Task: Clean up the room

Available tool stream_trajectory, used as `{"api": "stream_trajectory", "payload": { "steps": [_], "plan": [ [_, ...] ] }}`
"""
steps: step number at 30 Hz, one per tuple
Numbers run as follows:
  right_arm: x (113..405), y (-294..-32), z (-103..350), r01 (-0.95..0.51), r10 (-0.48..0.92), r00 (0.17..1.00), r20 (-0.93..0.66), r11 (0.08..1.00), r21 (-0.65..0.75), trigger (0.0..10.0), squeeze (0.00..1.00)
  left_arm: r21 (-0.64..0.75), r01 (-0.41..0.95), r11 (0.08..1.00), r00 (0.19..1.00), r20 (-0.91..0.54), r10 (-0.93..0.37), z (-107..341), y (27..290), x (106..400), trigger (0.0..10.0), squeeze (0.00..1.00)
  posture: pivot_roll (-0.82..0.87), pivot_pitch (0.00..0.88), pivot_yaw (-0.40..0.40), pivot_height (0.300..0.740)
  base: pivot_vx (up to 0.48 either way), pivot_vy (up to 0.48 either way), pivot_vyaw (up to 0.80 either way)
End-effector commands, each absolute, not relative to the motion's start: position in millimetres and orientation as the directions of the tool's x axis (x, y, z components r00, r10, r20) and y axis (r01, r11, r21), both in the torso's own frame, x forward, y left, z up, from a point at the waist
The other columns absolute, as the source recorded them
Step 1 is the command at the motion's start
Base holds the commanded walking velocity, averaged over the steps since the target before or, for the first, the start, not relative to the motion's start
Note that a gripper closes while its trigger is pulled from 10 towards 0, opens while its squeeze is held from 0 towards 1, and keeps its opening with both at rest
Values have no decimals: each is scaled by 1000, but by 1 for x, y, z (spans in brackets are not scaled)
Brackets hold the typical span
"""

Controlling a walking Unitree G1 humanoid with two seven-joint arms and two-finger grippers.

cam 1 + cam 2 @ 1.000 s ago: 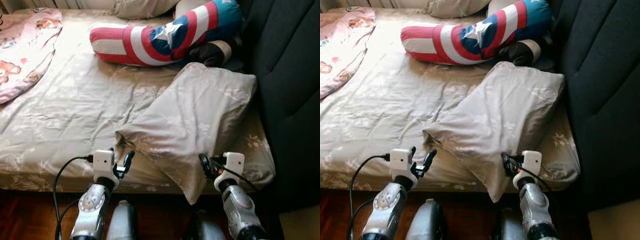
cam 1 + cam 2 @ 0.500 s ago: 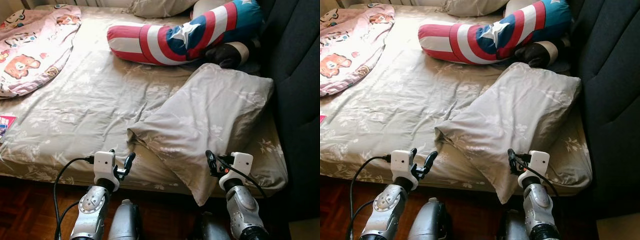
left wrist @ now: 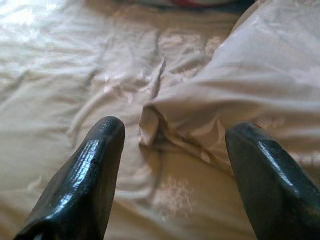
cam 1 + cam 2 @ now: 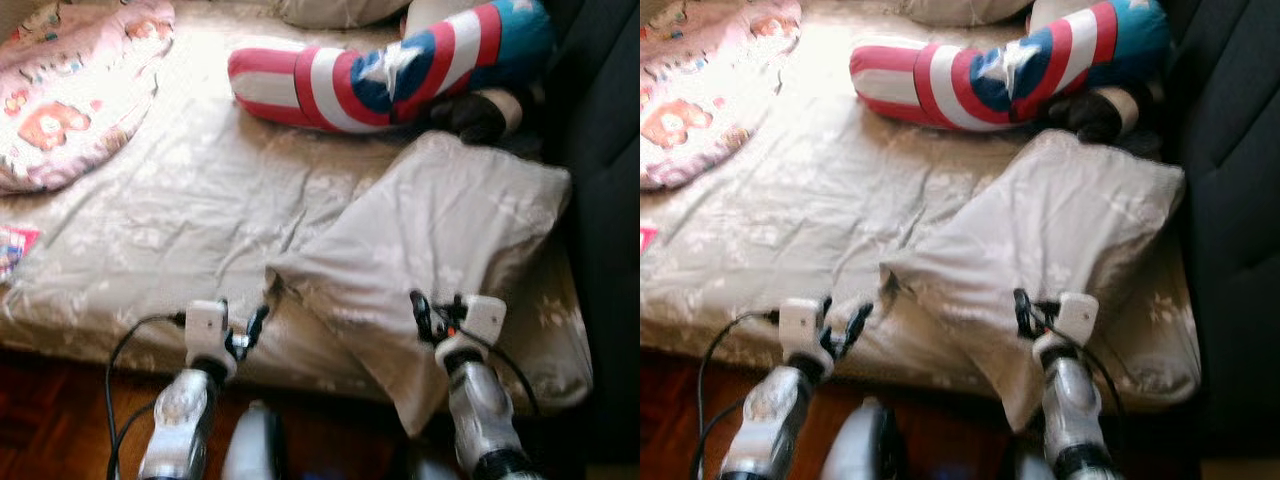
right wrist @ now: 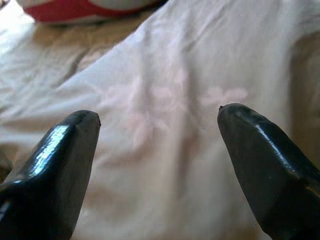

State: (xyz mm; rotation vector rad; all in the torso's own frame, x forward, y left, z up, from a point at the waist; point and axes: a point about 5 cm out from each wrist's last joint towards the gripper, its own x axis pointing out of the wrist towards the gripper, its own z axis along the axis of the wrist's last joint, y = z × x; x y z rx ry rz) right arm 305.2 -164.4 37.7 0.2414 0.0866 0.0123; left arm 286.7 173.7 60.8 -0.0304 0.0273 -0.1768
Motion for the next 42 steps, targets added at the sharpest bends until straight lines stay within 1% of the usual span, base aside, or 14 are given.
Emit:
{"api": "stream_trajectory", "payload": {
  "steps": [1, 8, 9, 10, 11, 15, 19, 24, 26, 29, 31, 39, 40, 42],
  "plan": [
    [299, -173, 32, 41, -16, 994, -105, 971, 236, 10000, 0, -48, 180, 983, 982, -46, -182, 55, 173, 282, 10000, 0, 32, 218, 18, 647, 0, 0, 0],
    [300, -184, 32, 92, -65, 991, -116, 964, 251, 10000, 0, -56, 183, 982, 982, -47, -186, 54, 171, 280, 10000, 0, 30, 221, 15, 647, 0, 0, 0],
    [300, -186, 31, 110, -79, 988, -129, 961, 253, 10000, 816, -57, 183, 981, 982, -46, -186, 54, 171, 280, 10000, 0, 30, 221, 15, 647, 0, 0, 0],
    [300, -186, 31, 110, -79, 988, -129, 961, 253, 10000, 816, -57, 183, 981, 982, -46, -186, 54, 171, 280, 10000, 0, 30, 221, 15, 647, 0, 0, 0],
    [300, -190, 32, 139, -107, 986, -128, 951, 277, 10000, 1000, -57, 183, 981, 981, -46, -186, 54, 171, 280, 10000, 0, 33, 226, 16, 647, 0, 0, 0],
    [297, -206, 31, 228, -182, 970, -161, 910, 346, 10000, 1000, -53, 179, 982, 982, -54, -182, 53, 174, 279, 10000, 0, 32, 230, 19, 647, 0, 0, 0],
    [294, -208, 26, 199, -140, 968, -207, 934, 297, 10000, 1000, -50, 179, 983, 982, -55, -182, 53, 175, 279, 10000, 0, 24, 233, 20, 647, 0, 0, 0],
    [293, -208, 26, 121, -54, 978, -203, 935, 334, 10000, 1000, -44, 184, 982, 981, -62, -186, 53, 174, 280, 10000, 0, 25, 234, 22, 647, 0, 0, 0],
    [294, -206, 24, 82, 16, 968, -250, 923, 376, 10000, 1000, -42, 188, 981, 980, -60, -190, 53, 174, 281, 10000, 0, 24, 236, 22, 647, 0, 0, 0],
    [294, -206, 20, 60, 53, 948, -315, 940, 336, 10000, 1000, -40, 188, 981, 980, -60, -190, 54, 175, 281, 10000, 0, 23, 238, 21, 647, 0, 0, 0],
    [294, -206, 19, 60, 67, 942, -329, 931, 360, 10000, 1000, -38, 187, 982, 980, -60, -190, 54, 175, 281, 10000, 0, 25, 237, 22, 647, 0, 0, 0],
    [296, -215, 18, 169, -21, 923, -384, 919, 357, 10000, 1000, -36, 185, 982, 980, -63, -187, 54, 177, 280, 10000, 0, 27, 237, 24, 647, 0, 0, 0],
    [297, -212, 19, 174, -5, 925, -379, 893, 415, 10000, 0, -34, 185, 982, 980, -66, -187, 53, 177, 280, 10000, 0, 27, 238, 25, 647, 0, 0, 0],
    [298, -207, 18, 166, 33, 926, -377, 859, 483, 10000, 0, -34, 187, 982, 980, -66, -188, 53, 177, 280, 10000, 0, 29, 237, 24, 647, 0, 0, 0]
  ]
}}
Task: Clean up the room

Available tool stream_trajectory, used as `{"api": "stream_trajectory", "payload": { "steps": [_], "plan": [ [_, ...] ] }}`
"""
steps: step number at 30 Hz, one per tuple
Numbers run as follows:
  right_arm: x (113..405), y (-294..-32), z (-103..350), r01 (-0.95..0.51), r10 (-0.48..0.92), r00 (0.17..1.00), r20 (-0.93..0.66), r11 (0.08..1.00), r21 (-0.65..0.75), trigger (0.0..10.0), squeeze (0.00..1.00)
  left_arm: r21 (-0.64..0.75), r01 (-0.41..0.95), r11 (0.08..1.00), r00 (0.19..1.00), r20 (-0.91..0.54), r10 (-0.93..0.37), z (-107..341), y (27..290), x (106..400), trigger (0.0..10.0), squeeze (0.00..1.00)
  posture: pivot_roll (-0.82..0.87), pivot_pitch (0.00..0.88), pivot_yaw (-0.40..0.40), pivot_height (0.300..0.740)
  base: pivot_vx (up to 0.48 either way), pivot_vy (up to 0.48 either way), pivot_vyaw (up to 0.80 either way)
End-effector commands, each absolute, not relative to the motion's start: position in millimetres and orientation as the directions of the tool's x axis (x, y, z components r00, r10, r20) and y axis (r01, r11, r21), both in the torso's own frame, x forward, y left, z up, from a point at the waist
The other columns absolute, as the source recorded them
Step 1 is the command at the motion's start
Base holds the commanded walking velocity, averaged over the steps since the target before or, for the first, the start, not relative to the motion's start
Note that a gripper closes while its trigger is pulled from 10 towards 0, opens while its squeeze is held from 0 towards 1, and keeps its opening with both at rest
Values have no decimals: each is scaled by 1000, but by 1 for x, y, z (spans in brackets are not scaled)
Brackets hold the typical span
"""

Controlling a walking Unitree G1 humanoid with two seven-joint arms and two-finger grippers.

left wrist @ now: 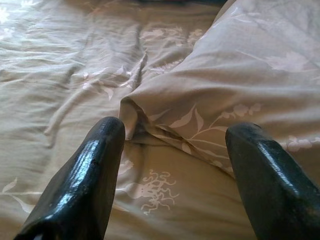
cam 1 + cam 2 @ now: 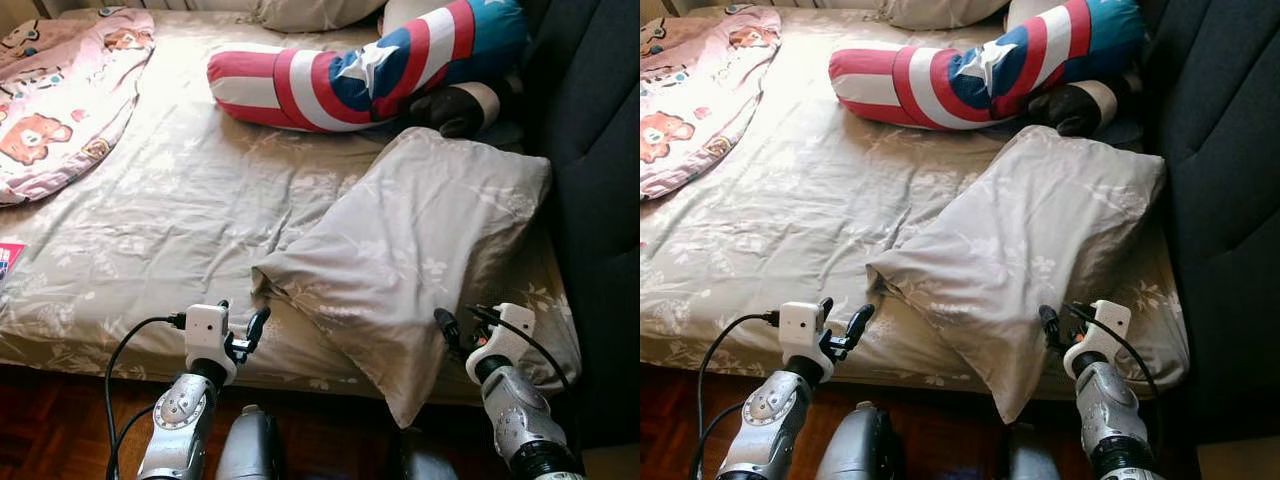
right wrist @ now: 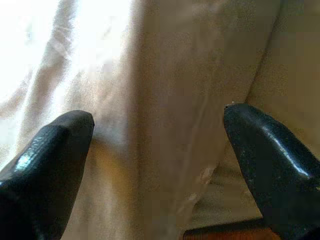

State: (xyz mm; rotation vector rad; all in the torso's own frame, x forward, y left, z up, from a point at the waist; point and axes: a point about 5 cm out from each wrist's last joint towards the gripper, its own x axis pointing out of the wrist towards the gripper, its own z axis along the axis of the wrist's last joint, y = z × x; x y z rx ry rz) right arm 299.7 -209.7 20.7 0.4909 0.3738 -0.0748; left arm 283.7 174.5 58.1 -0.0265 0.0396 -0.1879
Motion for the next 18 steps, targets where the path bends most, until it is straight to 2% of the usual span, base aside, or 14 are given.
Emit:
{"api": "stream_trajectory", "payload": {
  "steps": [1, 8, 18],
  "plan": [
    [299, -205, 18, 160, 55, 924, -378, 843, 514, 10000, 0, -34, 188, 982, 980, -67, -189, 53, 177, 280, 10000, 0, 30, 237, 25, 647, 0, 0, 0],
    [300, -198, 15, 183, 93, 922, -375, 750, 635, 10000, 0, -30, 190, 981, 979, -65, -192, 54, 178, 279, 10000, 0, 36, 238, 30, 647, 0, 0, 0],
    [289, -192, -5, 228, 95, 850, -517, 819, 526, 10000, 0, -25, 196, 980, 978, -66, -197, 55, 180, 276, 10000, 0, 56, 236, 42, 647, 0, 0, 0]
  ]
}}
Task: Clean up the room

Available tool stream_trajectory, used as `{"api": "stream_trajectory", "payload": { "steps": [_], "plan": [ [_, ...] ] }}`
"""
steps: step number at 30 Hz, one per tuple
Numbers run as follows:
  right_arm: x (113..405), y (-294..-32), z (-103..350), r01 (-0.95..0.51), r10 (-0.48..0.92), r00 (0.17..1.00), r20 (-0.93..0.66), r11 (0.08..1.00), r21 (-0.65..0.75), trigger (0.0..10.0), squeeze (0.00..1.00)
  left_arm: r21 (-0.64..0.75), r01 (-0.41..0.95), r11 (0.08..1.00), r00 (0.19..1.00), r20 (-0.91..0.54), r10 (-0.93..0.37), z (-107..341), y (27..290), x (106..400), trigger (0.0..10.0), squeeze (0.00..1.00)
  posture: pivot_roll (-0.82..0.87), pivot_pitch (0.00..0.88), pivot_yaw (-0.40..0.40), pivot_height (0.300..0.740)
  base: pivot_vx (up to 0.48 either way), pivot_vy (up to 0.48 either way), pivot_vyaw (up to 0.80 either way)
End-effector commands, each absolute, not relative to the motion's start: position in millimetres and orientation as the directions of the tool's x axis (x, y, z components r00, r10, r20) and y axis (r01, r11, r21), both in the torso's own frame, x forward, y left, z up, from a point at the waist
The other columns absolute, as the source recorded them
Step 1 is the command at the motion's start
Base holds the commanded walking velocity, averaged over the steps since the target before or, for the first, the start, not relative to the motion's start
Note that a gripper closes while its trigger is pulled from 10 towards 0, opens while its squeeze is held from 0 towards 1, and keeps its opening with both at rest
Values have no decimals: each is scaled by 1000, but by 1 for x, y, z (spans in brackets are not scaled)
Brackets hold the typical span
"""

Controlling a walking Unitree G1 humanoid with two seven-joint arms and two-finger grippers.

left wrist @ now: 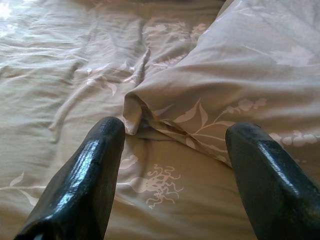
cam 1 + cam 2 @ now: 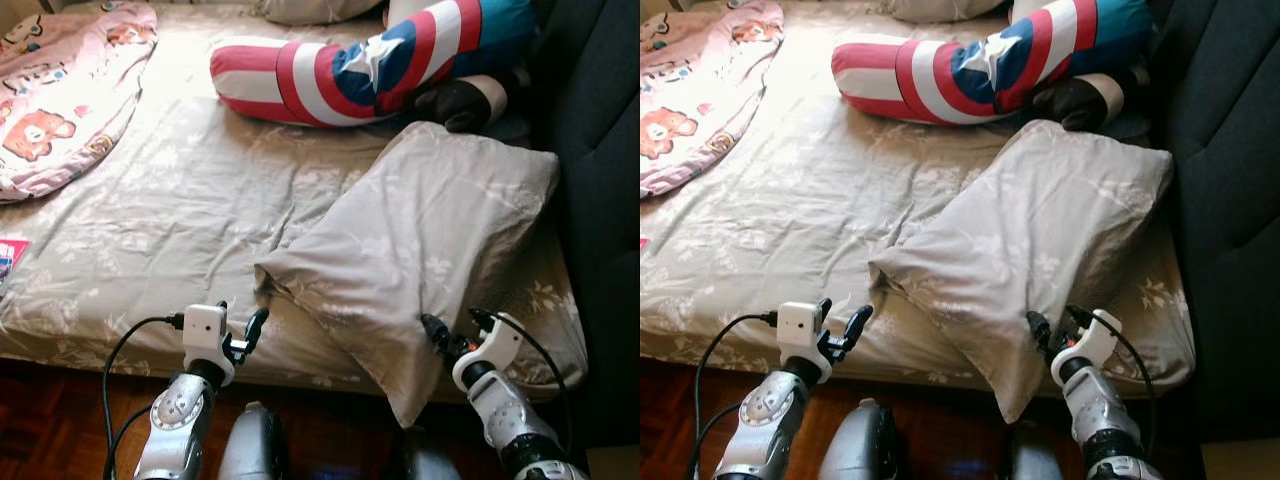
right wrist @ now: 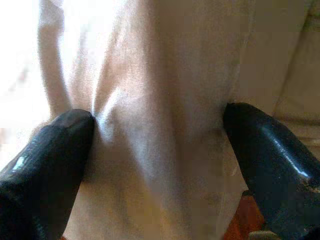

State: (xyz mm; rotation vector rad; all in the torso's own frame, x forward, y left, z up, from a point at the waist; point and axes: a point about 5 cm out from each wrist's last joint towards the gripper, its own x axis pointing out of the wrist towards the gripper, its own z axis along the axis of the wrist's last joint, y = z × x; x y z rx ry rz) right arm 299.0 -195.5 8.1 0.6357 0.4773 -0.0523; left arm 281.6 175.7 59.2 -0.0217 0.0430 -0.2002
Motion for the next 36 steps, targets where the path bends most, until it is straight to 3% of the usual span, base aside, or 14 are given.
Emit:
{"api": "stream_trajectory", "payload": {
  "steps": [1, 16, 17, 18, 19, 20, 21, 36],
  "plan": [
    [289, -192, -5, 228, 95, 850, -517, 819, 526, 10000, 0, -25, 196, 980, 978, -66, -197, 55, 180, 276, 10000, 0, 56, 236, 42, 647, 0, 0, 0],
    [298, -151, -6, 199, 177, 838, -516, 783, 590, 10000, 0, 13, 201, 979, 977, -76, -200, 63, 193, 266, 10000, 0, 123, 281, 89, 647, 0, 0, 0],
    [297, -150, -7, 202, 172, 833, -526, 791, 578, 9216, 0, 15, 202, 979, 977, -78, -201, 63, 193, 265, 10000, 0, 127, 286, 91, 647, 0, 0, 0],
    [297, -149, -7, 204, 168, 832, -528, 793, 574, 9216, 0, 16, 203, 979, 976, -79, -201, 63, 194, 265, 10000, 0, 127, 286, 91, 647, 0, 0, 0],
    [295, -149, -10, 224, 158, 819, -552, 797, 561, 863, 0, 16, 203, 979, 976, -81, -201, 63, 194, 265, 10000, 0, 127, 289, 92, 647, 0, 0, 0],
    [294, -149, -11, 229, 156, 815, -558, 798, 558, 863, 0, 16, 203, 979, 976, -82, -201, 64, 194, 265, 10000, 0, 127, 289, 92, 647, 0, 0, 0],
    [293, -148, -12, 223, 161, 809, -565, 806, 549, 0, 0, 16, 203, 979, 976, -83, -201, 64, 193, 265, 10000, 0, 129, 293, 91, 647, 0, 0, 0],
    [284, -144, -21, 197, 180, 784, -593, 835, 514, 0, 0, 2, 203, 979, 976, -84, -202, 65, 185, 268, 10000, 0, 126, 288, 70, 647, 0, 0, 0]
  ]
}}
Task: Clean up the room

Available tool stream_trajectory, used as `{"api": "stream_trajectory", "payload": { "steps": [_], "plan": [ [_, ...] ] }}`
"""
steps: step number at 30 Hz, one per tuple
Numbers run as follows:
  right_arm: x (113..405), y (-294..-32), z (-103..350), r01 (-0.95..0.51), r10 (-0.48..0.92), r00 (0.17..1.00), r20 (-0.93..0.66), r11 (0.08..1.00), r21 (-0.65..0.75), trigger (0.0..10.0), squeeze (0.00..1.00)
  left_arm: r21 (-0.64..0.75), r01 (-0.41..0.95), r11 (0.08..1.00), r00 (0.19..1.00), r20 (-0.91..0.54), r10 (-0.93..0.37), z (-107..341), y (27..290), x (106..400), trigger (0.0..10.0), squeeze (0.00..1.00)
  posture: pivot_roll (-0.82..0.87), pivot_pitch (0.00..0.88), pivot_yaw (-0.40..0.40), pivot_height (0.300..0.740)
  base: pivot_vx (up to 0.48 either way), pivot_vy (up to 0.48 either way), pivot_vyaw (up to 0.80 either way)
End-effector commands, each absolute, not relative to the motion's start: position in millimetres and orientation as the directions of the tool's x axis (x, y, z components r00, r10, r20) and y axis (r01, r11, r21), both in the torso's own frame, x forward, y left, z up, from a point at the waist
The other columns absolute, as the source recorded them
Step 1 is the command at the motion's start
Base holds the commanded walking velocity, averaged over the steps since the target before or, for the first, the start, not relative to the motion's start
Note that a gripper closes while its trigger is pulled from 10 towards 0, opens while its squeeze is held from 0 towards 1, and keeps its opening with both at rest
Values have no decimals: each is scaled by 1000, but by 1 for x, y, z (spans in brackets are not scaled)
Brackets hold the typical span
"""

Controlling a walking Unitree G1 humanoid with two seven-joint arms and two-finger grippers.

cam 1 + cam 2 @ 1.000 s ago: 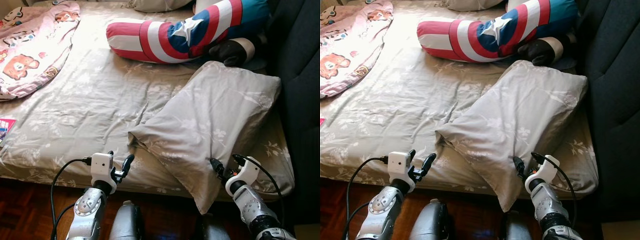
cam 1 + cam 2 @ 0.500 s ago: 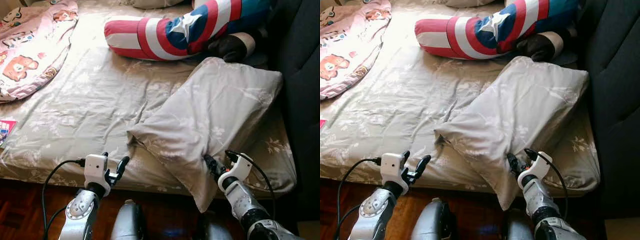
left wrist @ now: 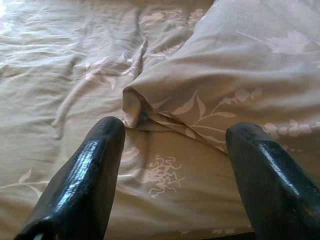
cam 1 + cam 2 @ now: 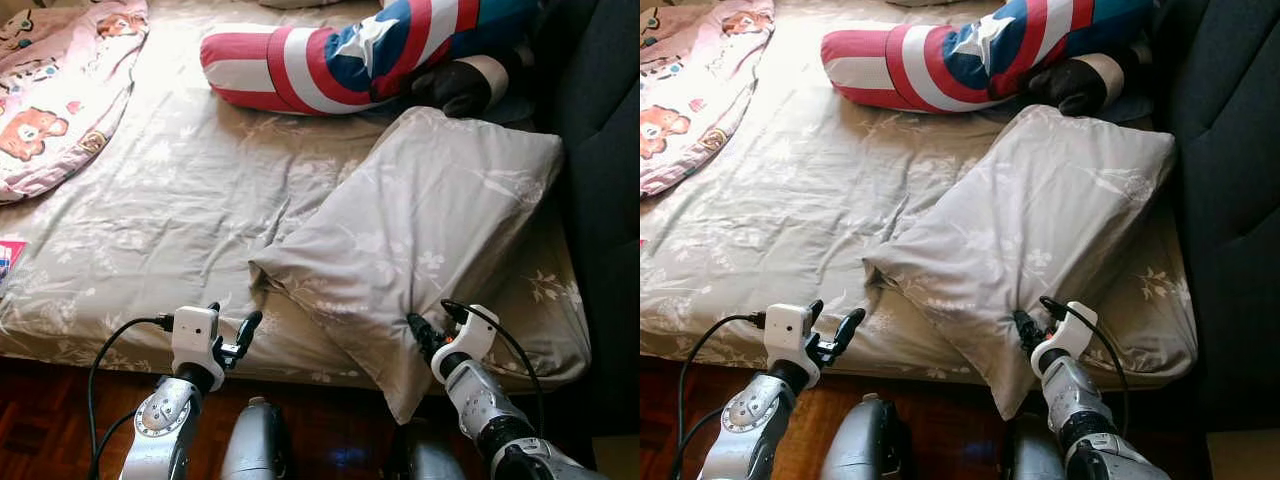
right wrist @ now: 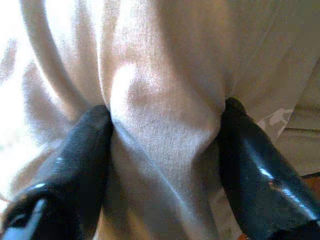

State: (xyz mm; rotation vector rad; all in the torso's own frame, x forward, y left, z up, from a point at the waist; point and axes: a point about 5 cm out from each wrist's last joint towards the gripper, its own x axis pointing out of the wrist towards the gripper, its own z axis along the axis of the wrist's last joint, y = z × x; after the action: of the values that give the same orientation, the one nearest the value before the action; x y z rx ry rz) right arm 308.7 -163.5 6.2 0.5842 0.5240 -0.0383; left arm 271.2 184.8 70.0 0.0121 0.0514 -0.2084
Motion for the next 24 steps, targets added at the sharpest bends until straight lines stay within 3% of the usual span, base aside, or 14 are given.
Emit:
{"api": "stream_trajectory", "payload": {
  "steps": [1, 24],
  "plan": [
    [283, -143, -21, 193, 183, 783, -595, 837, 511, 0, 0, 2, 202, 979, 976, -84, -201, 65, 185, 268, 10000, 0, 126, 285, 68, 647, 0, 0, 0],
    [281, -147, -23, 187, 147, 779, -610, 873, 450, 0, 0, 9, 200, 980, 976, -93, -198, 61, 185, 273, 10000, 0, 102, 194, 66, 647, 0, 0, 0]
  ]
}}
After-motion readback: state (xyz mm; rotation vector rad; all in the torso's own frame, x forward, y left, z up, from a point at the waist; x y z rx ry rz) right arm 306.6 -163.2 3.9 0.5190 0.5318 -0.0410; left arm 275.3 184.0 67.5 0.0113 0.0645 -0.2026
